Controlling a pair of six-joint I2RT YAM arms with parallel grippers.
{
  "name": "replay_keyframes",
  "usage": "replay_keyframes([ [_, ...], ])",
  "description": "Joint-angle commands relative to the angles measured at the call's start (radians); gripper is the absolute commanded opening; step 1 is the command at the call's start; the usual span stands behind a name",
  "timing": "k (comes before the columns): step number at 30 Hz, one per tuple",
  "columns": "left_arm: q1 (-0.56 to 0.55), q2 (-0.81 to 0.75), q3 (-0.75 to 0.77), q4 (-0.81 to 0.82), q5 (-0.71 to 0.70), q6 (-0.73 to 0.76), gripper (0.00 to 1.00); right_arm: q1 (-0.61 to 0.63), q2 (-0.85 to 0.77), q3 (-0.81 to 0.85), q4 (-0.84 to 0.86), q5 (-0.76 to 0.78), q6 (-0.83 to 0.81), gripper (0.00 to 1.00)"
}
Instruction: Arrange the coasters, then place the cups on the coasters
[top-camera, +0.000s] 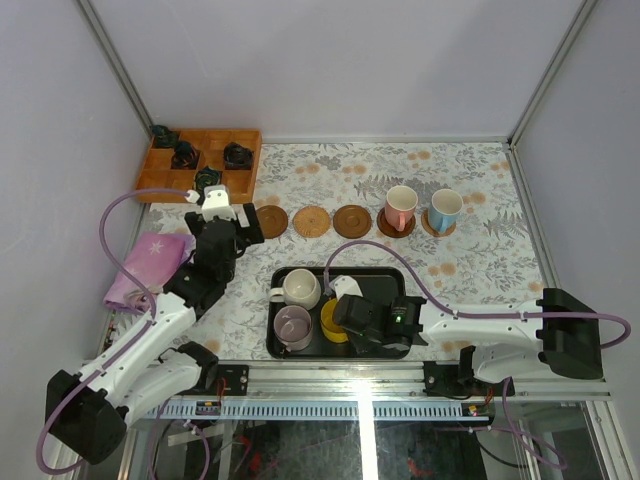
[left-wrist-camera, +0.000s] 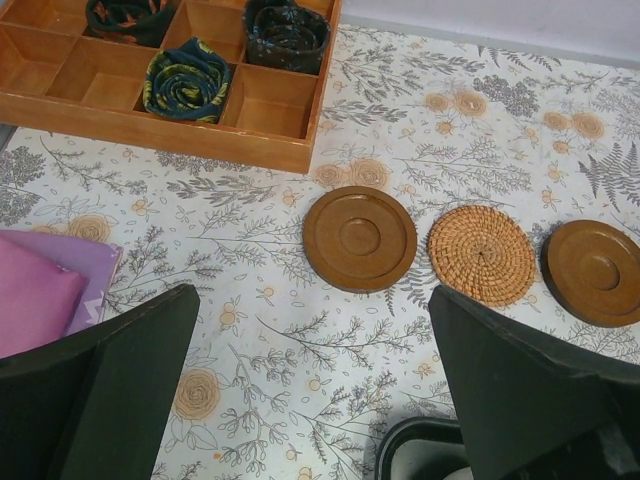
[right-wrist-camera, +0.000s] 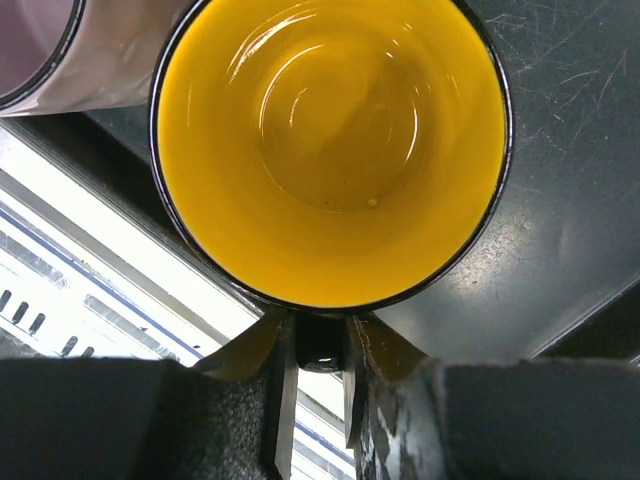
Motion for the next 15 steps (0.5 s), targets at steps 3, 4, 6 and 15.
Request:
replay_keyframes([
  [3,0.006,0.009,0.003,0.017,0.006,-0.012,1.0,-0.008,-0.009,0.049,-0.039,0.064,0.04,0.0],
  [4,0.006,0.008,0.002,0.017,0.005,-0.013,1.0,-0.008,-0.009,0.057,-0.052,0.087,0.051,0.0],
  [6,0.006,0.008,0.001,0.018,0.004,-0.014,1.0,-0.008,-0.009,0.077,-0.083,0.153,0.072,0.0],
  [15,0.005,0.015,0.002,0.018,-0.05,-0.043,1.0,-0.052,-0.03,0.141,-0.088,0.446,0.053,0.0],
])
